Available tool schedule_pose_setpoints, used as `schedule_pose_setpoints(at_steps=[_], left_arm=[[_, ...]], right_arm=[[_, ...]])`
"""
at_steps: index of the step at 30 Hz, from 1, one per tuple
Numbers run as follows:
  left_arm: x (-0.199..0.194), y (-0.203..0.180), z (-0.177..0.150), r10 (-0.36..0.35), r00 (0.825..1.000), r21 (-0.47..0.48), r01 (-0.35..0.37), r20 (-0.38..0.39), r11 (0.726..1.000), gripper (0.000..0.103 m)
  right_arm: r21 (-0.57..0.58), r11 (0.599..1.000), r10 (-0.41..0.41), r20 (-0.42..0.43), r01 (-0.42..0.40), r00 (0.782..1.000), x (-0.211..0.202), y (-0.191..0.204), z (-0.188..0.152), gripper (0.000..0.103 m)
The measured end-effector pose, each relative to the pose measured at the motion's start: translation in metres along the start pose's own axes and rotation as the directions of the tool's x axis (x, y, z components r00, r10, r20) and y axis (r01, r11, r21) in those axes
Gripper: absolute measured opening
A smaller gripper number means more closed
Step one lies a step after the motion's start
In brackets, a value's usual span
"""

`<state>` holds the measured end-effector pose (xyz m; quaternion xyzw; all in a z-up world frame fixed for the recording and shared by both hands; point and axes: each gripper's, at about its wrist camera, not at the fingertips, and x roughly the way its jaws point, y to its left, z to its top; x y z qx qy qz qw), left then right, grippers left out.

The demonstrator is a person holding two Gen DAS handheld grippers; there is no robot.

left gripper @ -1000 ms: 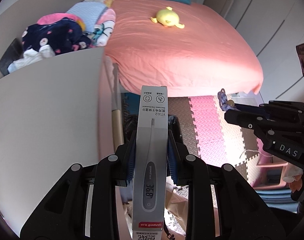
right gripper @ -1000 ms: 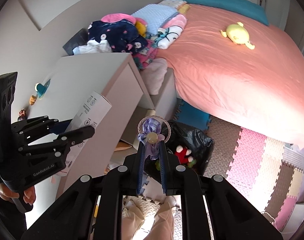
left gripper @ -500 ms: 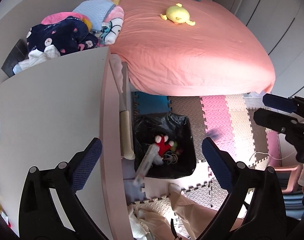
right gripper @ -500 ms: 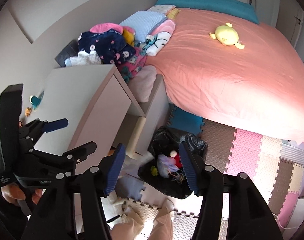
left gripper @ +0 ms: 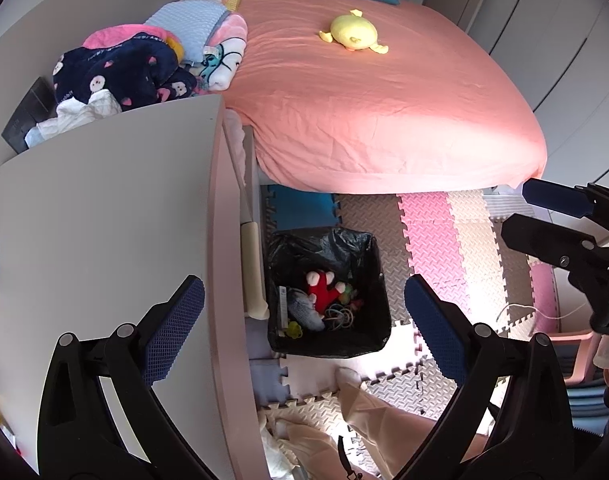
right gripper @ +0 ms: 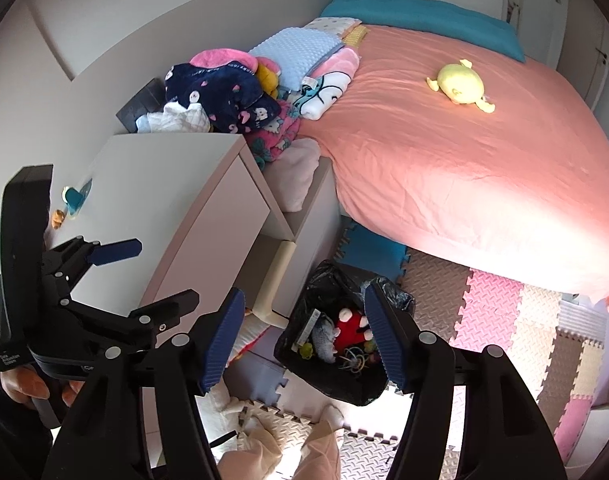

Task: Collect trash
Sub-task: 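Move both open tools back over the table toward the paper and doll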

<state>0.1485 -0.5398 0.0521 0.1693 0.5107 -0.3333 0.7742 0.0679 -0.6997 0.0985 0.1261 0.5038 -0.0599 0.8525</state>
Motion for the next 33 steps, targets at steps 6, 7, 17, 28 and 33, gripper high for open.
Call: schedule_pose_setpoints(at_steps=[6, 7, 17, 28, 33], left_arm=[[-0.008, 0.017, -0.007, 0.009, 1.000, -0.036, -0.009, 0.009, 0.999, 0.097], [-0.010, 0.021, -0.010, 0.010, 1.000, -0.045, -0.010, 0.010, 0.999, 0.097], [-0.035, 0.068, -0.040, 0.046, 0.998, -0.157, -0.040, 0.034, 0.987, 0.097], [-0.071, 0.134, -0.096, 0.131, 0.990, -0.328, -0.107, 0.049, 0.938, 0.097], [-0.089, 0.171, -0.132, 0.178, 0.983, -0.433, -0.141, 0.045, 0.890, 0.097]], right_arm=[[-0.047, 0.999, 0.007, -0.005, -0.007, 1.000, 0.004, 0.023, 0.003, 0.063], [-0.056, 0.998, 0.014, -0.005, -0.014, 1.000, 0.005, 0.029, 0.004, 0.063], [-0.141, 0.986, 0.084, -0.024, -0.087, 0.996, 0.011, 0.087, 0.010, 0.063], [-0.273, 0.940, 0.193, -0.070, -0.205, 0.979, 0.023, 0.176, 0.007, 0.064], [-0.352, 0.898, 0.239, -0.110, -0.263, 0.965, 0.034, 0.228, 0.005, 0.066]])
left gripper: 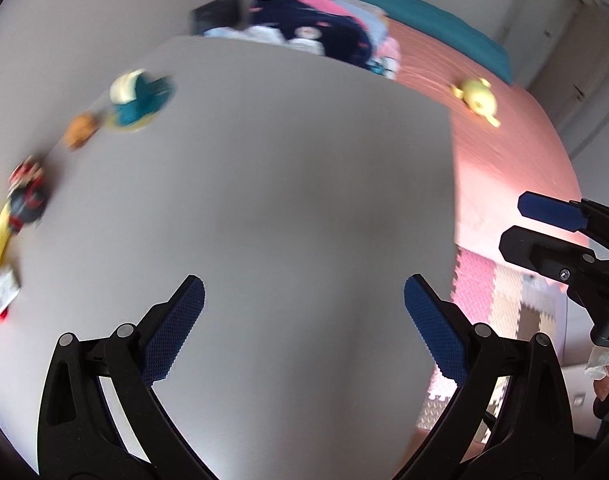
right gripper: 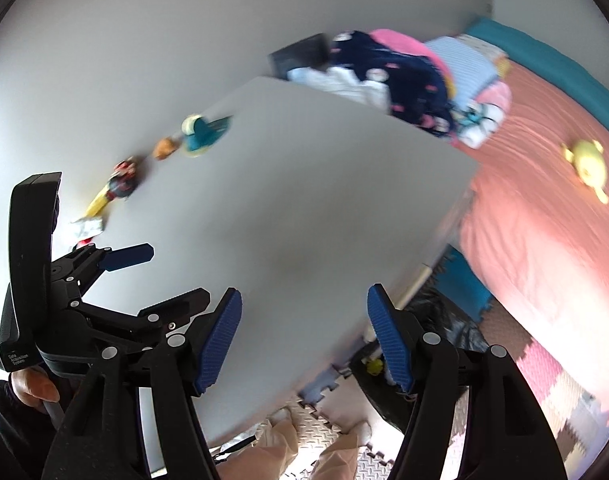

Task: Collect trash
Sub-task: 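Move both open tools back over the table toward the paper and doll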

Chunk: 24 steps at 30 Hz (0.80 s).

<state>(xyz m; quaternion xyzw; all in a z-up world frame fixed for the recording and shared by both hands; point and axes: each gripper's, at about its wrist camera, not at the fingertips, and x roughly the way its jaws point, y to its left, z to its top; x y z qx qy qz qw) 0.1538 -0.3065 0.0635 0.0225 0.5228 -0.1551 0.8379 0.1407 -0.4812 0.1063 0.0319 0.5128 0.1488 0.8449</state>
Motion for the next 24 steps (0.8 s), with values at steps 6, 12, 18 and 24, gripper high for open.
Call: schedule_pose_setpoints(at_steps=[6, 12, 18, 24], left_arm=[[-0.020, 0.064, -0.022, 0.065, 0.998, -0.143, -0.061, 0.024, 0.988, 0.097], [-0.039, 0.121, -0.041, 0.126, 0.991, -0.272, -0.111, 0.037, 0.956, 0.097], [-0.057, 0.172, -0.056, 0.198, 0.979, -0.391, -0.161, 0.056, 0.906, 0.097], [-0.075, 0.221, -0.065, 0.266, 0.960, -0.501, -0.188, 0.089, 0.845, 0.097]], right_arm=[[-0.079, 0.995, 0.063, -0.039, -0.066, 0.997, 0.029, 0.048, 0.017, 0.067], [-0.151, 0.982, 0.103, -0.069, -0.113, 0.992, 0.051, 0.091, 0.033, 0.067], [-0.189, 0.972, 0.124, -0.086, -0.139, 0.989, 0.075, 0.121, 0.055, 0.067], [-0.190, 0.968, 0.146, -0.099, -0.163, 0.984, 0.094, 0.141, 0.075, 0.067]])
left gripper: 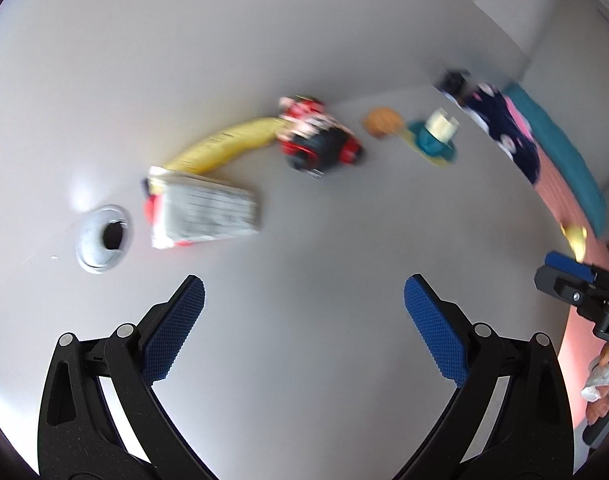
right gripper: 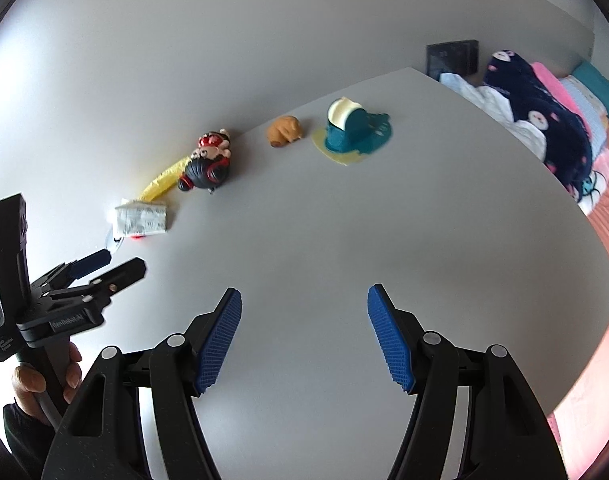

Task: Collect trash
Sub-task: 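Move both open tools back over the table toward the paper and doll, then grasp the folded white paper with the left tool while the right tool grasps the cartoon doll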

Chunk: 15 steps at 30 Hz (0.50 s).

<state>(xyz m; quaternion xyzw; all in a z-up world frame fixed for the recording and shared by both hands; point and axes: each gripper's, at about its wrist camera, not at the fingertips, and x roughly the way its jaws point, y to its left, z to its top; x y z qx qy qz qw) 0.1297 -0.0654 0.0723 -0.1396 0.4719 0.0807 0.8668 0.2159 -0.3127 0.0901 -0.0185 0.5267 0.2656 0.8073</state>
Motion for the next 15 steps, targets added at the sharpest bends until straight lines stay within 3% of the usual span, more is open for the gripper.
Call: schedule_pose_setpoints(at_steps=[5, 8, 13, 15], left_arm=[[0.001, 0.034, 0.013, 0.034, 0.999, -0.063, -0.033, 0.025, 0.997, 0.095], [0.005, 0.045, 0.020, 0.047, 0.999, -0.070, -0.045, 0.021, 0.997, 0.085], [0.023, 0.050, 0.029, 0.080, 0.997, -0.035, -0.080, 0.004, 0.996, 0.076], [0.030, 0.051, 0.031, 0.071, 0.997, -0.034, -0.072, -0.006, 0.997, 0.063]], right_arm=[[-0.011, 1.000, 0.015, -0.013, -0.015, 1.000, 0.013, 0.008, 0.008, 0.067], [-0.015, 1.000, 0.020, -0.027, -0.020, 0.999, 0.022, 0.011, 0.011, 0.067], [-0.025, 0.999, 0.030, -0.037, -0.031, 0.999, 0.033, 0.016, 0.019, 0.067], [-0.031, 0.999, 0.033, -0.039, -0.034, 0.999, 0.037, 0.018, 0.024, 0.067]])
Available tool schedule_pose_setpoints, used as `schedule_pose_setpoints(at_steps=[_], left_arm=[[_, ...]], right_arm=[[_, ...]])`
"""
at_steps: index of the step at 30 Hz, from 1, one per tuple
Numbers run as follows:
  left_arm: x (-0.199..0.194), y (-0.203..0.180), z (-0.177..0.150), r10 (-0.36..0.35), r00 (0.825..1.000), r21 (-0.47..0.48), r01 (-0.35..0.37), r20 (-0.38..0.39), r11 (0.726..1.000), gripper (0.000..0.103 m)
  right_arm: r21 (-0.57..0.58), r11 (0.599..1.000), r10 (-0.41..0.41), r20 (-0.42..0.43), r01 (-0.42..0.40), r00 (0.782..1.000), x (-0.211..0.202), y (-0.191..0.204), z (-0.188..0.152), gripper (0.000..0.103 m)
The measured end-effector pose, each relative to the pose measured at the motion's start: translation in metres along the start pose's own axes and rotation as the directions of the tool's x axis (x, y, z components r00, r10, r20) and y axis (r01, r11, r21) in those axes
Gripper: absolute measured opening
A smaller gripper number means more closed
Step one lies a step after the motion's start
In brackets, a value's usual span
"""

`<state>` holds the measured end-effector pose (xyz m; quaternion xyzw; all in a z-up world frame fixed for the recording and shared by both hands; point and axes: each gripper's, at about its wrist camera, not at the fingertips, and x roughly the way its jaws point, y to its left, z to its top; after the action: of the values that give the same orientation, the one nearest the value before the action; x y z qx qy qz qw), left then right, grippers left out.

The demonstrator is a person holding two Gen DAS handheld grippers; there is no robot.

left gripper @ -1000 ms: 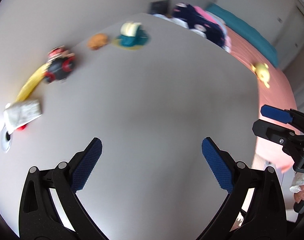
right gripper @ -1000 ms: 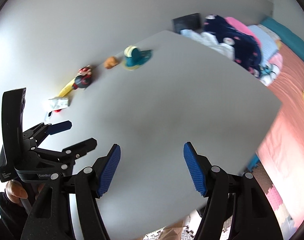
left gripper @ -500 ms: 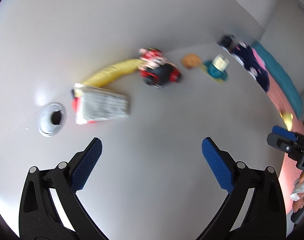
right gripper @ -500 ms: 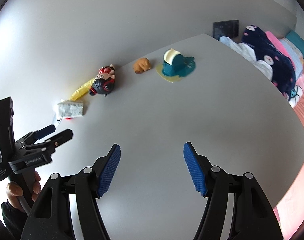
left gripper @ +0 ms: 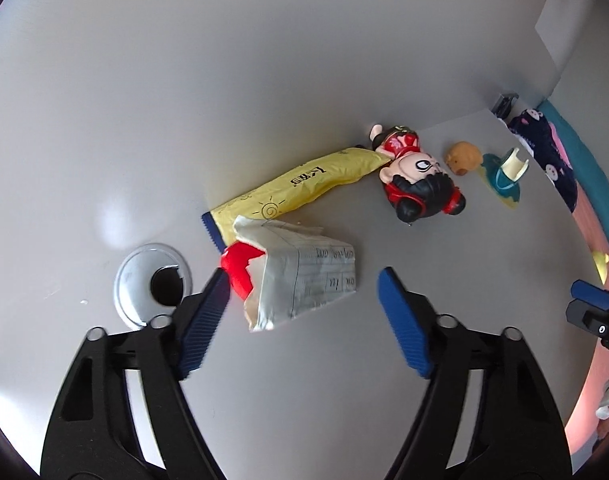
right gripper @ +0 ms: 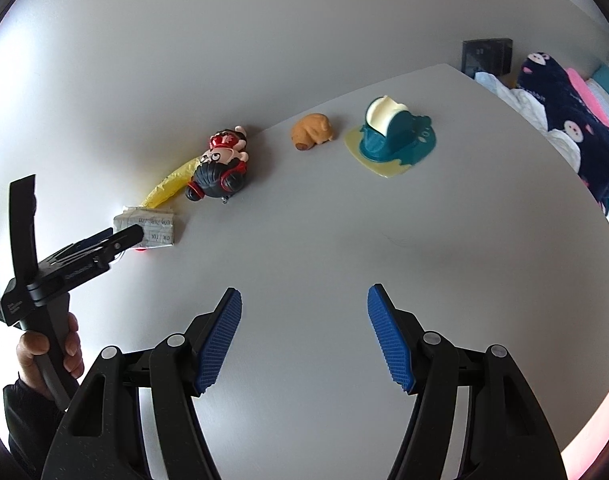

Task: Collect trash
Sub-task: 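Grasp the folded white paper with the left tool while the right tool grasps the cartoon doll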

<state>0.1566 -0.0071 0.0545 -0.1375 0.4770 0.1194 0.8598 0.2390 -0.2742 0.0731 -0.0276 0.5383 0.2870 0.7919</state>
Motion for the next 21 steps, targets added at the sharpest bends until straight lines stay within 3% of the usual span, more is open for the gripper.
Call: schedule_pose_setpoints(at_steps=[3, 7, 12, 16, 21], left_arm=[[0.010, 0.001, 0.002, 0.011, 1.000, 0.008, -0.011, -0.014, 1.000, 0.046], [0.012, -0.002, 0.005, 0.010, 1.000, 0.023, -0.010, 0.010, 1.000, 0.037], [0.004, 0.002, 0.008, -0.070, 0.996, 0.006, 0.069, 0.063, 0.998, 0.017], [-0.008, 0.008, 0.014, -0.121, 0.985, -0.013, 0.124, 0.120, 0.992, 0.012], [-0.014, 0.012, 0.020, -0.123, 0.982, -0.008, 0.125, 0.145, 0.992, 0.012]], right_arm=[[-0.008, 1.000, 0.004, -0.001, -0.004, 1.000, 0.005, 0.003, 0.006, 0.067], [-0.014, 1.000, 0.018, -0.005, -0.018, 1.000, 0.016, 0.009, 0.015, 0.067], [-0.019, 0.999, 0.050, -0.015, -0.051, 0.999, 0.031, 0.017, 0.027, 0.067], [-0.014, 0.996, 0.092, -0.015, -0.092, 0.996, 0.043, 0.026, 0.041, 0.067], [-0.010, 0.990, 0.137, -0.020, -0.137, 0.990, 0.061, 0.041, 0.059, 0.067]])
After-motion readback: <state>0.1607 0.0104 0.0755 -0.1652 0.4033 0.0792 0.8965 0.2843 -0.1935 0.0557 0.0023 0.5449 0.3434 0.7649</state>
